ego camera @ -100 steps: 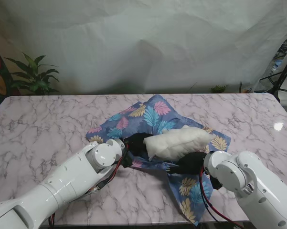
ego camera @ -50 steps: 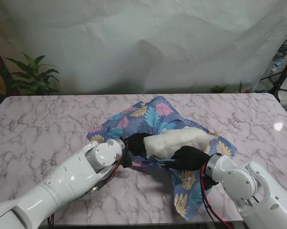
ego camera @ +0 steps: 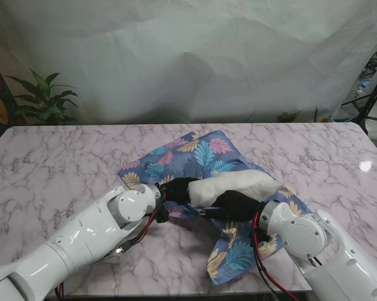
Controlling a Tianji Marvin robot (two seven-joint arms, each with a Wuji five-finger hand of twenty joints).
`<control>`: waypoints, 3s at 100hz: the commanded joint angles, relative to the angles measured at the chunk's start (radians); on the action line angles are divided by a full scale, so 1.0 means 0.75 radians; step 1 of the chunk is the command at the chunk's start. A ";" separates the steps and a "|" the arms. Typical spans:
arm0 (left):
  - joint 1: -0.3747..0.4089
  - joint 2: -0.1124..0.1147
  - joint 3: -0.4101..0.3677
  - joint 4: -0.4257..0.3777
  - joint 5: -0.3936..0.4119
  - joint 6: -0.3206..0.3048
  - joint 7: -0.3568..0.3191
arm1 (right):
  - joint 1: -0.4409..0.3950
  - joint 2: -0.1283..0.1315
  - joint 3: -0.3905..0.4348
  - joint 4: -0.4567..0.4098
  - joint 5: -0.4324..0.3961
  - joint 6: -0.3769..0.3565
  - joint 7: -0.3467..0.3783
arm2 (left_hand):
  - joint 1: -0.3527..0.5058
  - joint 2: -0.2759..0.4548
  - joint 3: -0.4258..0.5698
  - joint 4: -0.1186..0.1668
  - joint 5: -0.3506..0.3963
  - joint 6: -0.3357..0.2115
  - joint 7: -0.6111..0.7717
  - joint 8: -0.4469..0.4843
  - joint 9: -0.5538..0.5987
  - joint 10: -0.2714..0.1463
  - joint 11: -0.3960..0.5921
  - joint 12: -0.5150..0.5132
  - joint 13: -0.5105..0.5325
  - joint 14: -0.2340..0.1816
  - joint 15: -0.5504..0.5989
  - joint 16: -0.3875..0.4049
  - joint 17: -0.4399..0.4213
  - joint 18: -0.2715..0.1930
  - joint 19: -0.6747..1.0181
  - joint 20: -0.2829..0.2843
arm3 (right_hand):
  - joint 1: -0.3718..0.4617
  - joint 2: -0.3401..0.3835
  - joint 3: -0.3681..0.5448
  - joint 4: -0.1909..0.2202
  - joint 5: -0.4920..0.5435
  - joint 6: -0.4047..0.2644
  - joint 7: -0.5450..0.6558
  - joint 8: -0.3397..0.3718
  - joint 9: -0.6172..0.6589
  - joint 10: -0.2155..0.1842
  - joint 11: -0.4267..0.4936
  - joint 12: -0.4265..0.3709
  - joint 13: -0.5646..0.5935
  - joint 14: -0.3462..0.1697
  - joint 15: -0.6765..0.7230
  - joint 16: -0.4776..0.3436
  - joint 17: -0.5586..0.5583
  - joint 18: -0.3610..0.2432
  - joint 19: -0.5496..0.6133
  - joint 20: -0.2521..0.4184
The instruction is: Put a pillowcase on a pillow
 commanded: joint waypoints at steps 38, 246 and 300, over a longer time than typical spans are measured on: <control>0.018 0.075 -0.001 0.055 0.184 -0.270 0.037 | 0.011 -0.020 0.009 0.011 -0.001 0.004 -0.061 | 0.022 0.175 0.296 0.206 -0.081 -0.182 -0.379 -0.004 -0.468 0.008 -0.247 -0.333 -0.389 -0.024 -0.405 -0.193 -0.321 -0.044 -0.447 0.114 | -0.035 -0.036 0.012 -0.031 0.155 -0.209 0.102 0.010 0.075 -0.035 0.199 0.038 -0.006 -0.165 0.206 0.026 0.129 -0.621 0.385 0.036; 0.013 0.106 0.022 -0.046 0.634 -0.543 0.353 | 0.241 -0.035 -0.122 0.324 0.024 0.285 -0.025 | -0.426 0.149 0.652 0.273 -0.327 -0.022 -0.709 -0.175 -0.590 -0.071 -0.733 -0.347 -0.704 -0.050 -0.706 -0.345 -0.457 -0.094 -0.797 0.048 | 0.097 -0.061 -0.056 -0.080 -0.165 -0.183 0.010 -0.081 0.077 -0.063 -0.036 -0.031 -0.005 -0.176 0.163 -0.133 0.116 -0.633 0.385 -0.184; -0.095 -0.137 0.232 0.383 0.644 -0.777 0.846 | 0.219 -0.030 -0.113 0.270 0.037 0.235 -0.013 | 0.301 -0.037 0.895 0.135 -0.061 -0.311 -0.321 -0.146 -0.274 -0.363 -0.171 -0.522 -0.306 -0.170 -0.581 -0.392 -0.332 -0.110 -0.500 -0.123 | 0.092 -0.055 -0.057 -0.077 -0.159 -0.194 0.009 -0.079 0.077 -0.070 -0.032 -0.031 -0.005 -0.177 0.162 -0.130 0.116 -0.633 0.385 -0.181</control>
